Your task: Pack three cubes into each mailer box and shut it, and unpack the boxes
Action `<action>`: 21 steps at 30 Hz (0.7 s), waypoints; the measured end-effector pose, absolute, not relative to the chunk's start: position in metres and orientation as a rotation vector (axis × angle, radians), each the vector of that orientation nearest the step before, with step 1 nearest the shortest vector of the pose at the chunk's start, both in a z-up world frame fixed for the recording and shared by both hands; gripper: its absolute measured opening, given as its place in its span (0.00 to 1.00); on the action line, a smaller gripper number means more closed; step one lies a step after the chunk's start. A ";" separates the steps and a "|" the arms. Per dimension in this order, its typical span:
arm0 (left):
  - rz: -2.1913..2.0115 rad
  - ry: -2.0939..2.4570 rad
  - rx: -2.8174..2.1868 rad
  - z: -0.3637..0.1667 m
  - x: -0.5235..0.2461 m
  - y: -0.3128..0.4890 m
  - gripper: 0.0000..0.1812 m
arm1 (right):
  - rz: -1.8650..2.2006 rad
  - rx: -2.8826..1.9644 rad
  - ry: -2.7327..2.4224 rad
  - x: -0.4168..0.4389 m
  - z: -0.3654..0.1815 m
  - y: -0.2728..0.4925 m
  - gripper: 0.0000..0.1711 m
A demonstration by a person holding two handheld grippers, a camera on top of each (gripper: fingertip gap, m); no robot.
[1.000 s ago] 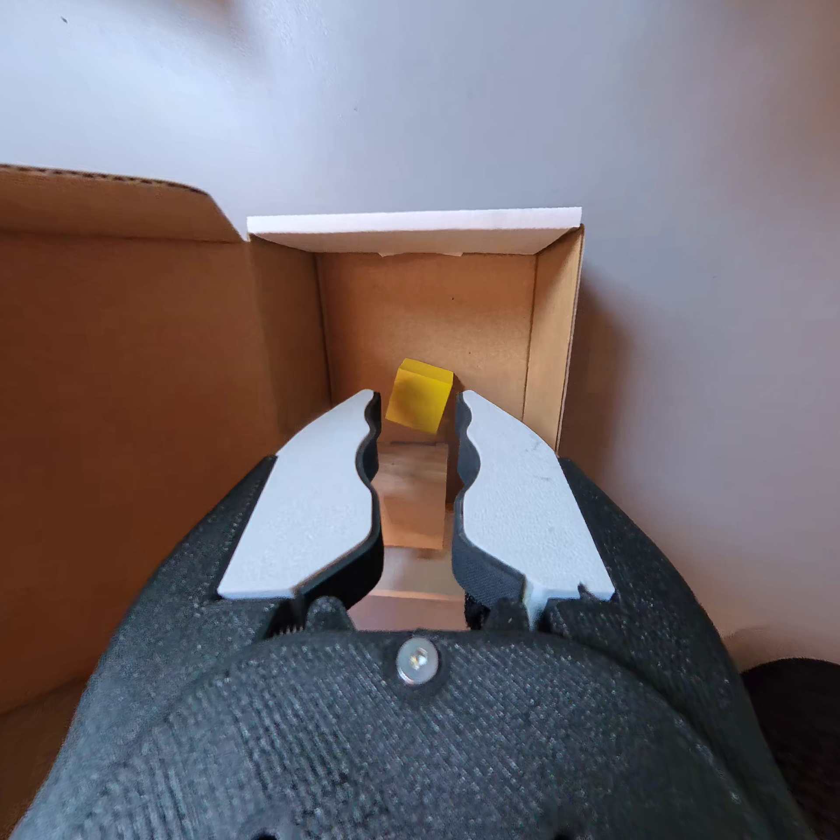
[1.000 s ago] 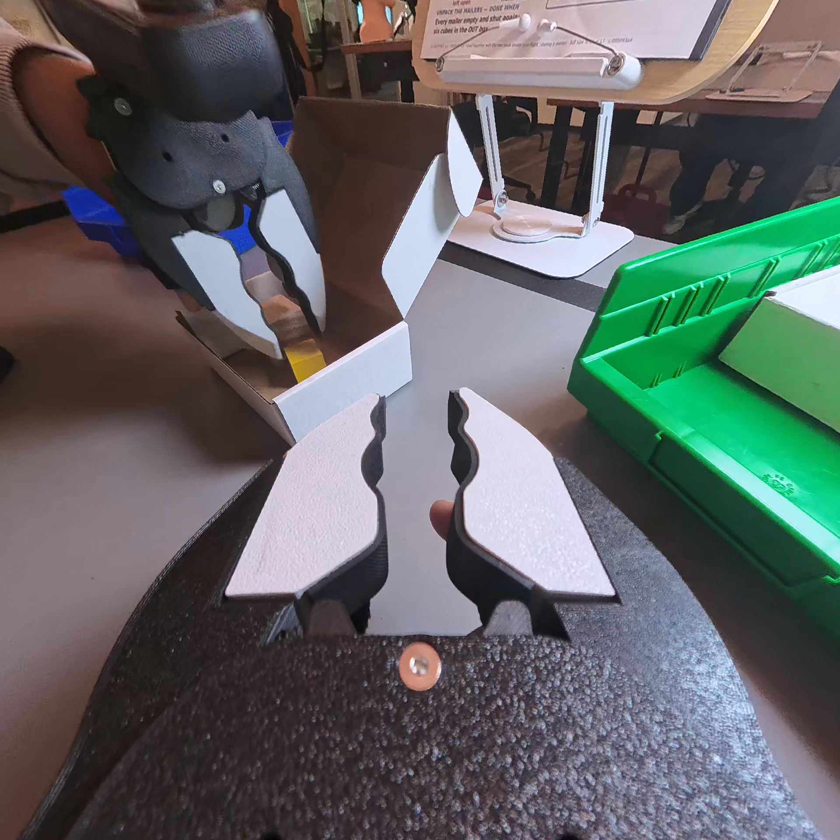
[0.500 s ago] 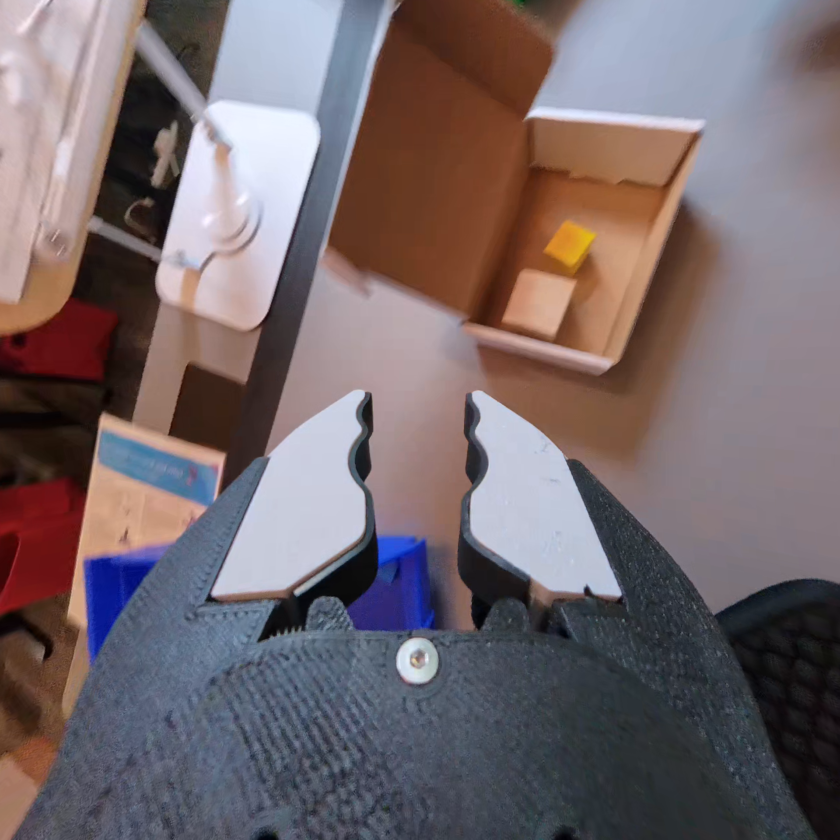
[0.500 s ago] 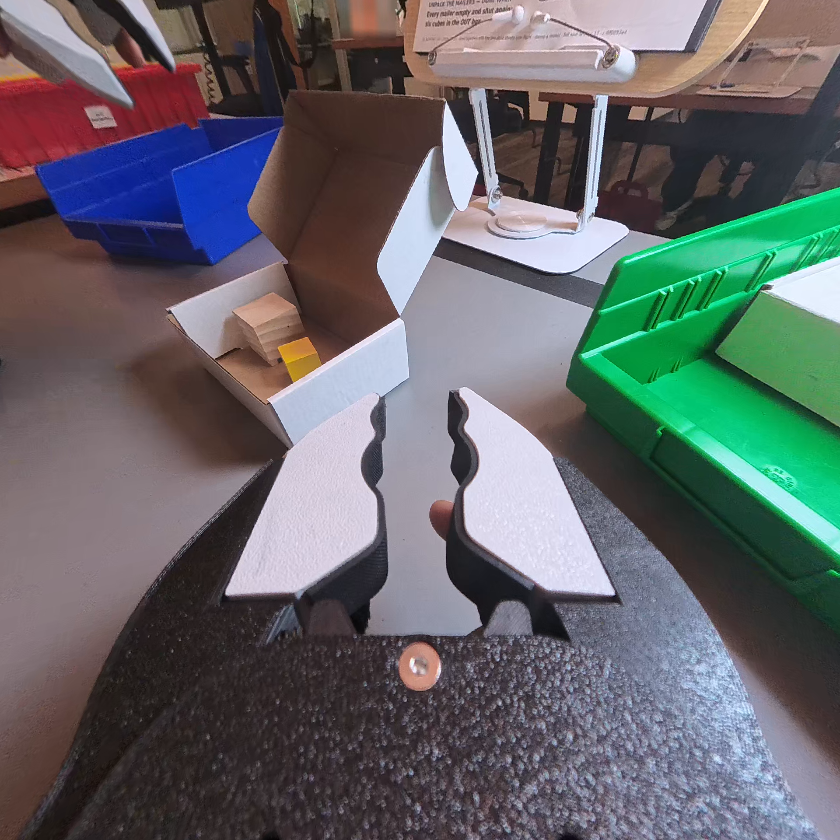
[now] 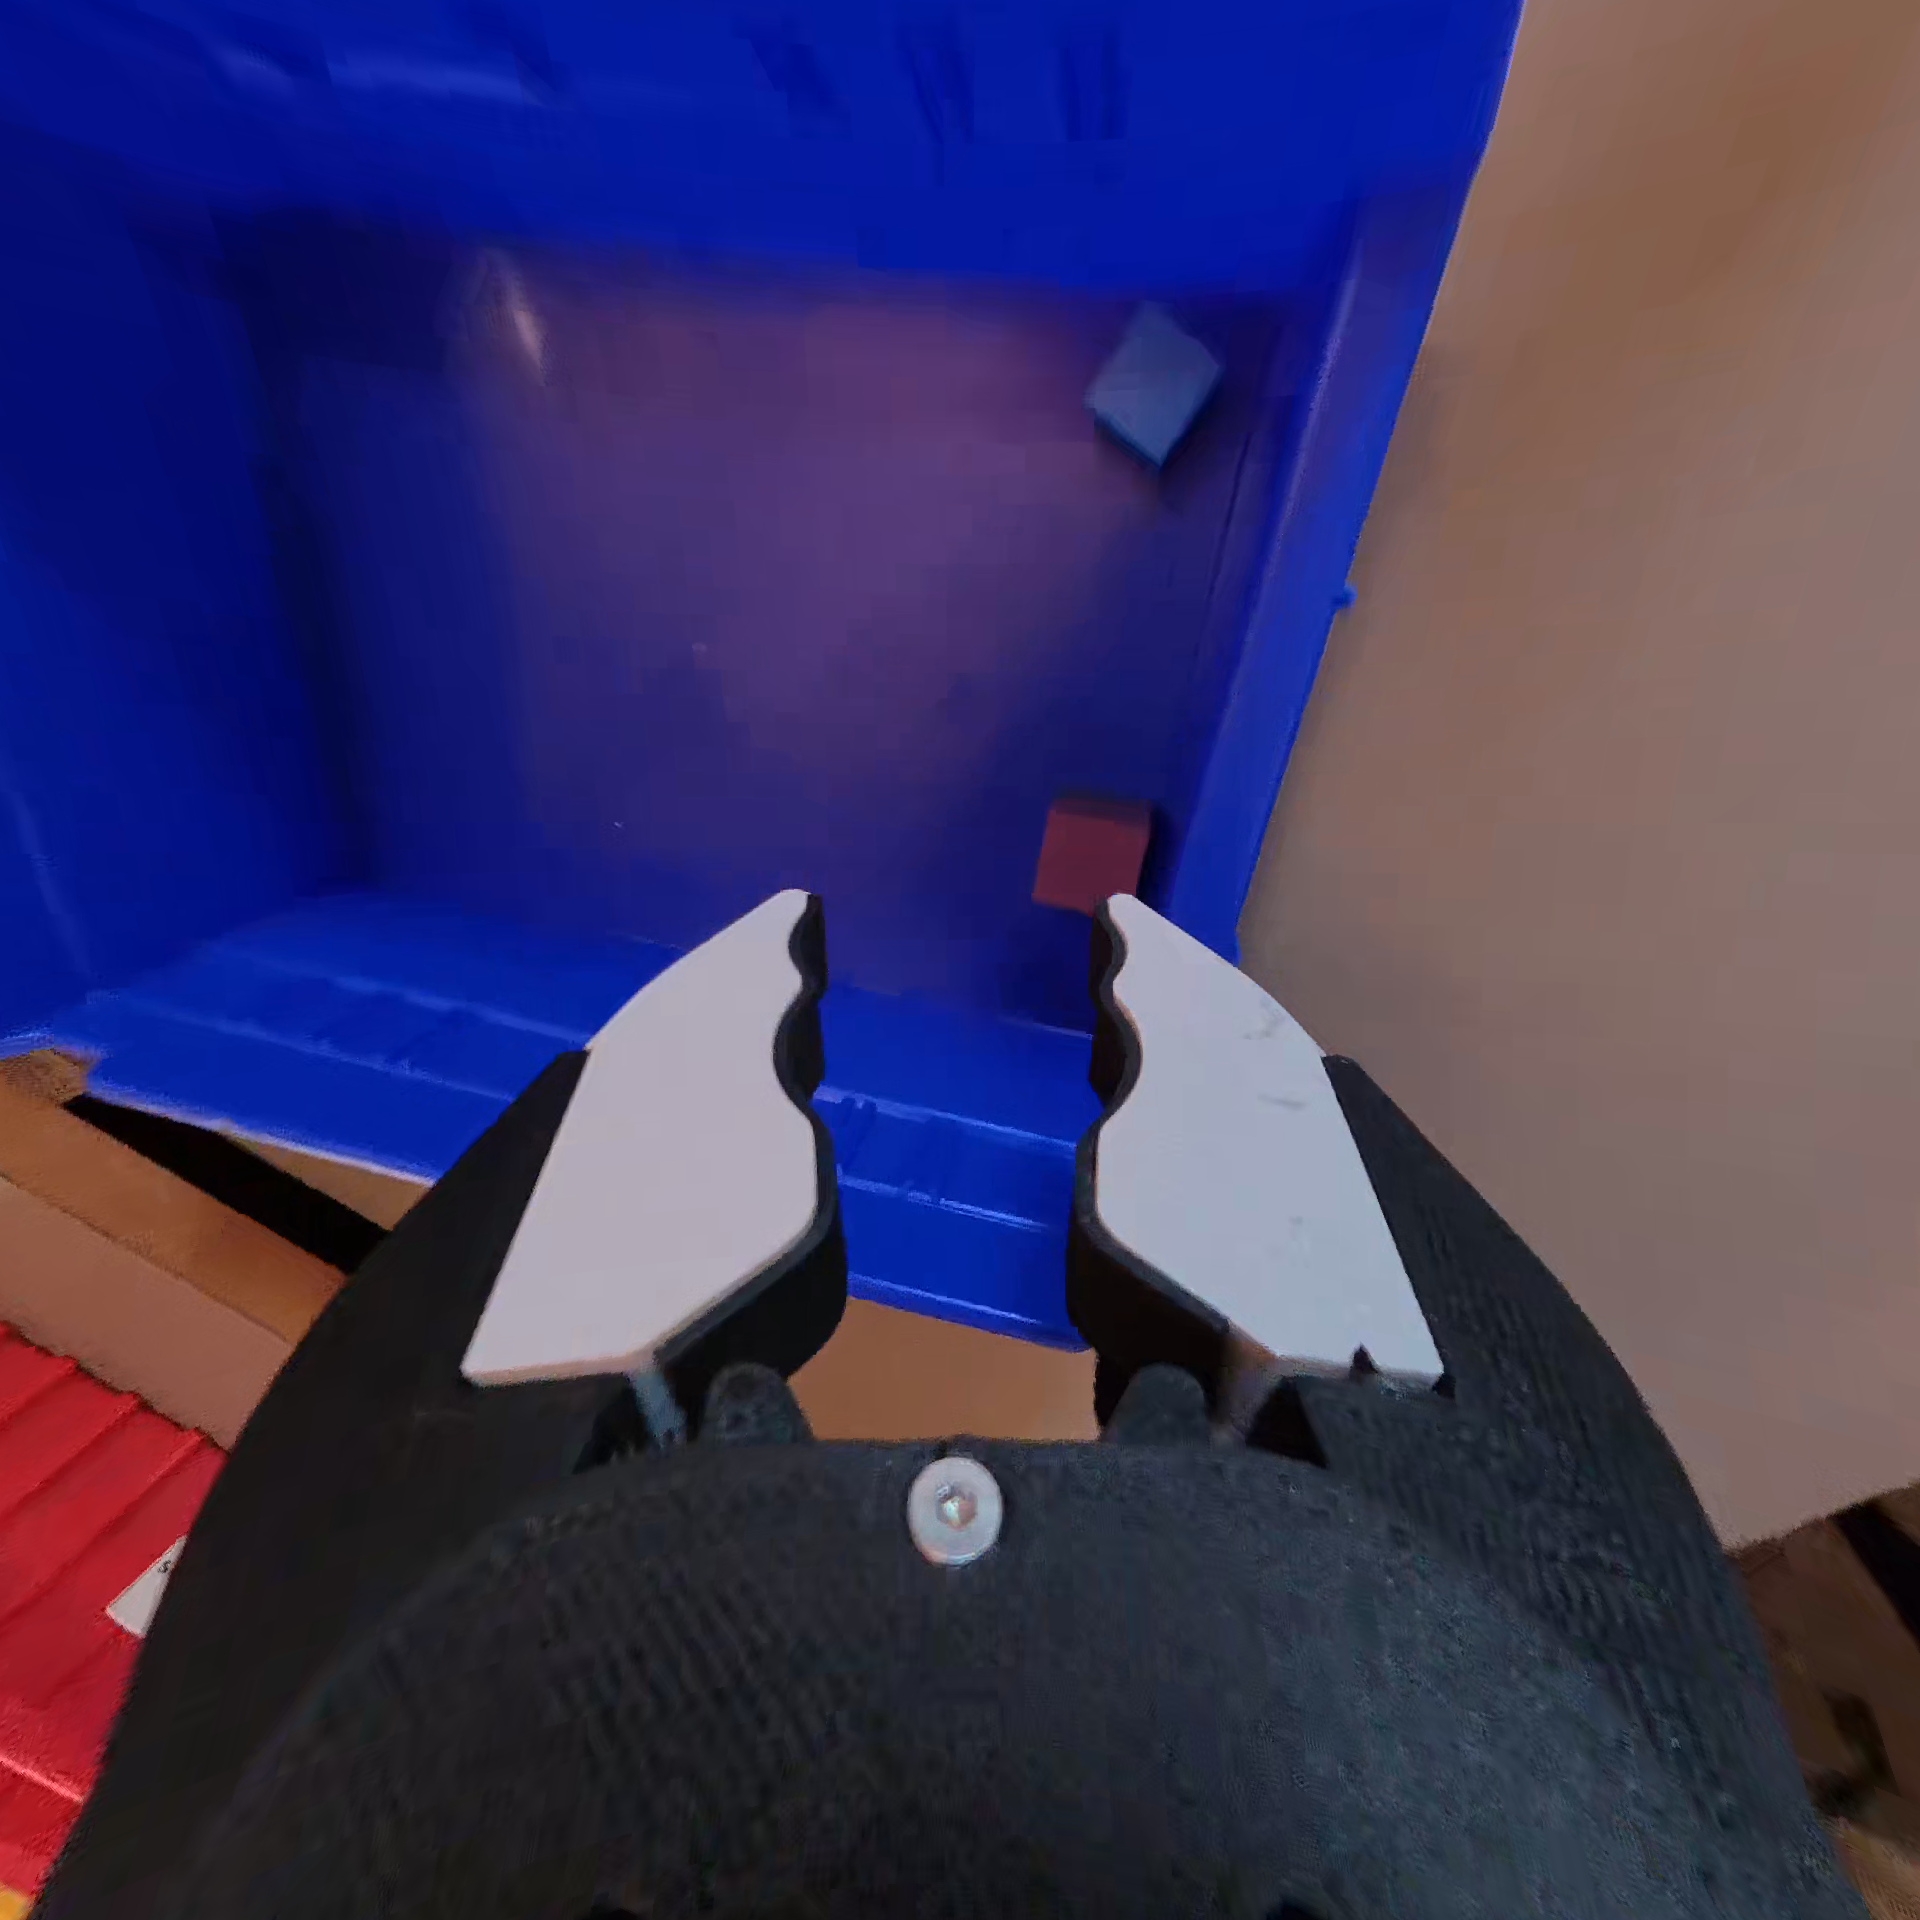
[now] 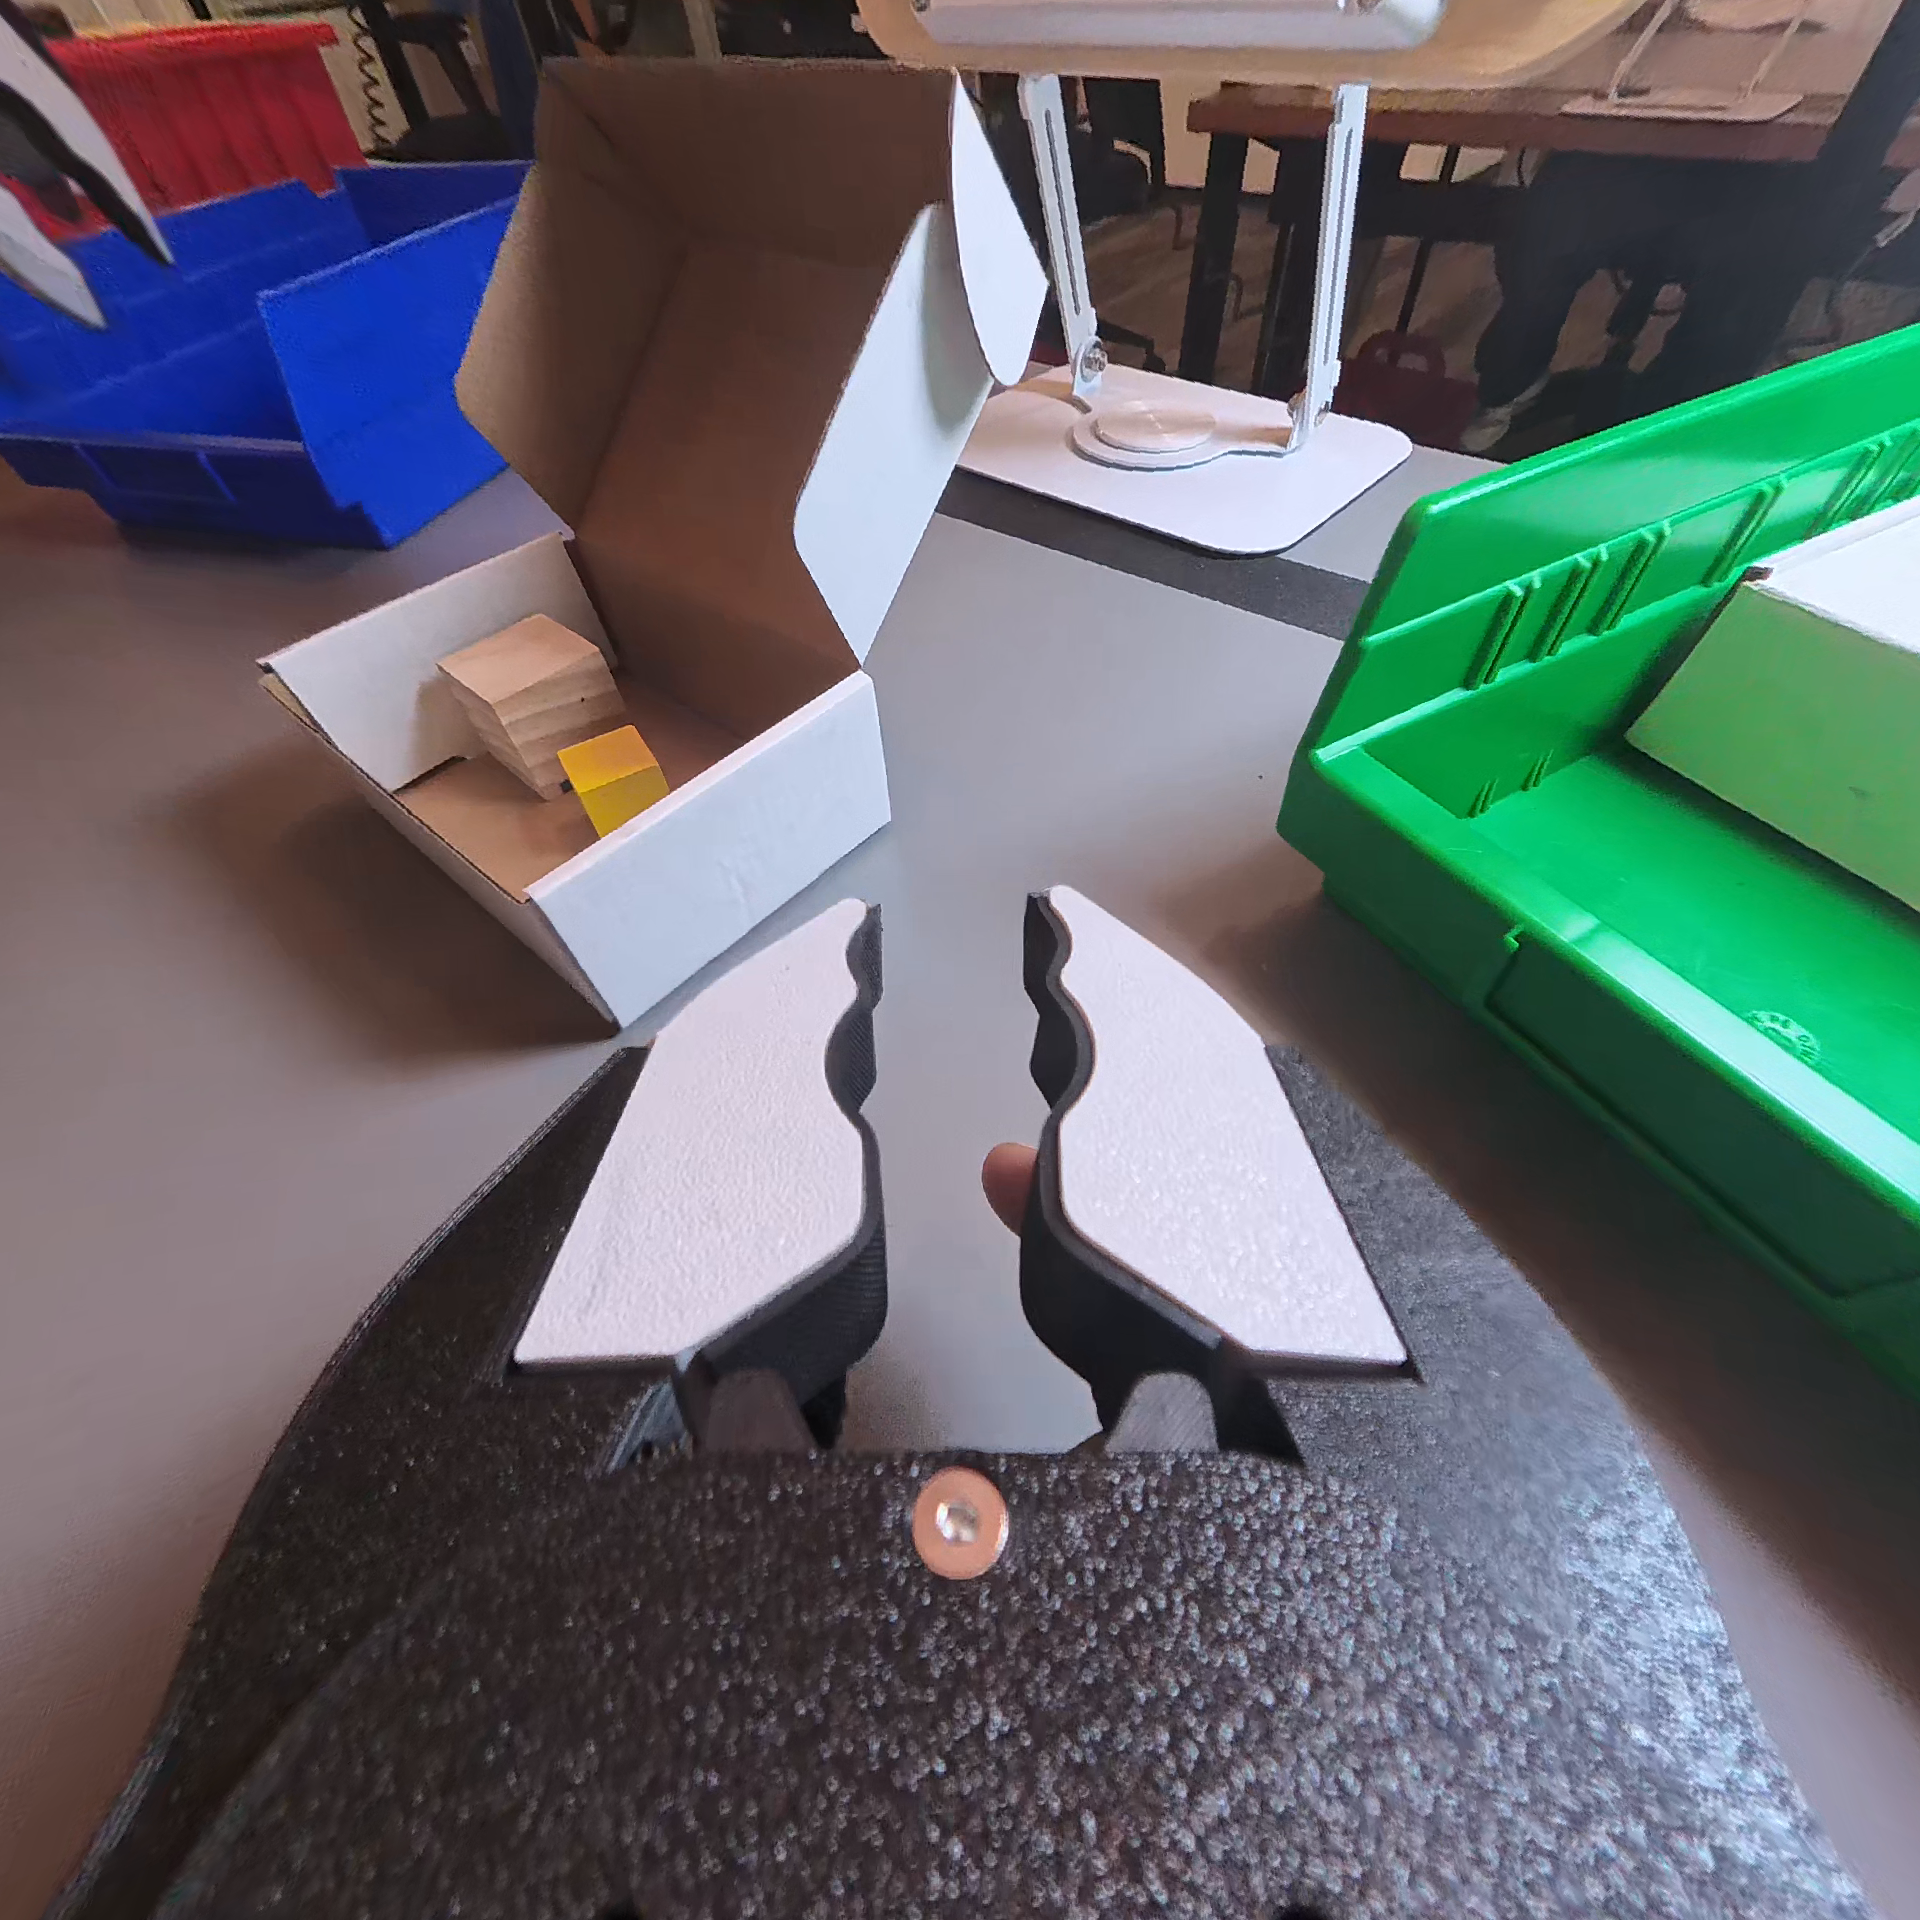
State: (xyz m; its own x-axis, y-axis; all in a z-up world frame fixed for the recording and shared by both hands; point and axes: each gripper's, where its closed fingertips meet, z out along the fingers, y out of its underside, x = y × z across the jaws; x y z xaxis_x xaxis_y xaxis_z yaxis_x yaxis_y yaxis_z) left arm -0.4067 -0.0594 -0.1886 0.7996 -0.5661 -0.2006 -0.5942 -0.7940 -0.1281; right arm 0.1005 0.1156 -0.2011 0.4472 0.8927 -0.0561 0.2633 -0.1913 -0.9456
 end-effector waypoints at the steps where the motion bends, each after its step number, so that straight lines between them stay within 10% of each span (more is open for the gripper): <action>1: 0.209 0.962 -2.838 -0.197 -0.409 -0.066 0.28 | 0.783 -1.715 -1.009 0.100 -0.203 0.117 0.15; 21: 0.383 2.008 -2.483 -0.247 -0.416 -0.068 0.28 | 0.727 -1.792 -0.905 0.103 -0.213 0.142 0.15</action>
